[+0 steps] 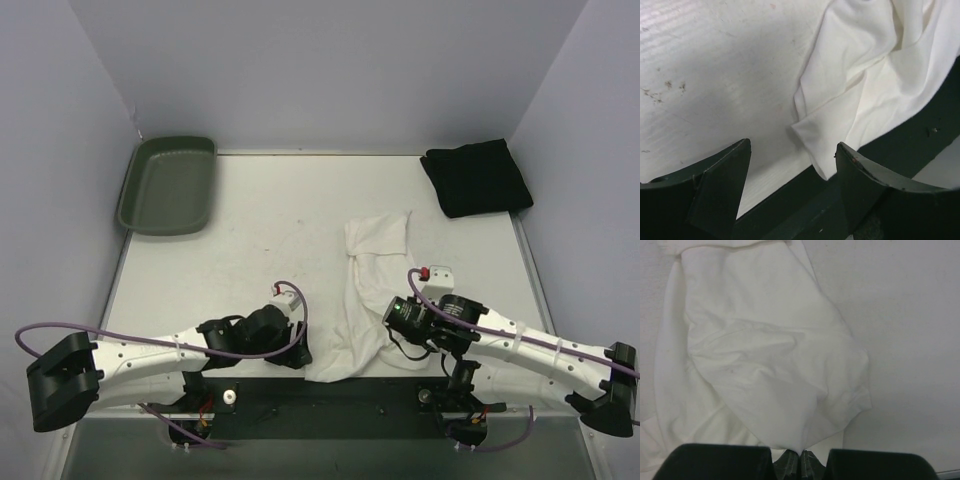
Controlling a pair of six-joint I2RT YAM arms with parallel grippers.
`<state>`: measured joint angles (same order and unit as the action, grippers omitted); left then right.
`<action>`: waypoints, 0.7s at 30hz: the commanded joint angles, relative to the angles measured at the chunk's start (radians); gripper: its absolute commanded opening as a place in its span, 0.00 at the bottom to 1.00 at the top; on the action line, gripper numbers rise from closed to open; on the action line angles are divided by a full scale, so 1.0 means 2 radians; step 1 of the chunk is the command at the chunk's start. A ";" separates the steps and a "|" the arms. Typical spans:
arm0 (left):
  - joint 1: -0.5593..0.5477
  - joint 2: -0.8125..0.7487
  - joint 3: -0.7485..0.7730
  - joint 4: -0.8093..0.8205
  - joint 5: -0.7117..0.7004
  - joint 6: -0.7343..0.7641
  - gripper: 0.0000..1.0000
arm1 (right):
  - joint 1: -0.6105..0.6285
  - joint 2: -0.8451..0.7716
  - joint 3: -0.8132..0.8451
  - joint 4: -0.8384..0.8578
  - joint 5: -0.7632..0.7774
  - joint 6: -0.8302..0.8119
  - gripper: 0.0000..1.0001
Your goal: Fold and stack the t-shirts
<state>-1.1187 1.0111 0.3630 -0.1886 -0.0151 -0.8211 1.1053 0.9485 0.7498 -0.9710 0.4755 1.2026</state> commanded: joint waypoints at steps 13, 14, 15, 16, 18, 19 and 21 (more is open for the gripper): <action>-0.007 0.113 0.055 0.063 -0.027 0.016 0.68 | -0.005 -0.072 -0.042 -0.034 0.013 0.011 0.00; -0.010 0.113 0.052 0.063 -0.026 0.013 0.66 | -0.005 -0.073 -0.044 -0.033 0.012 0.011 0.00; -0.012 0.110 0.051 0.063 -0.025 0.011 0.65 | -0.005 -0.073 -0.044 -0.033 0.012 0.011 0.00; -0.014 0.110 0.050 0.062 -0.024 0.009 0.63 | -0.005 -0.072 -0.044 -0.033 0.012 0.012 0.00; -0.023 0.109 0.048 0.060 -0.022 0.004 0.59 | -0.005 -0.069 -0.044 -0.033 0.012 0.012 0.00; -0.027 0.107 0.046 0.060 -0.022 0.001 0.58 | -0.006 -0.068 -0.043 -0.034 0.013 0.012 0.00; -0.040 0.103 0.042 0.060 -0.025 -0.007 0.56 | -0.005 -0.065 -0.043 -0.033 0.012 0.012 0.00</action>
<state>-1.1580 1.2304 0.4625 -0.0776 -0.0708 -0.8070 1.0992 0.8097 0.6746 -0.9867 0.4744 1.2110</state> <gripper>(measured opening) 0.580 0.043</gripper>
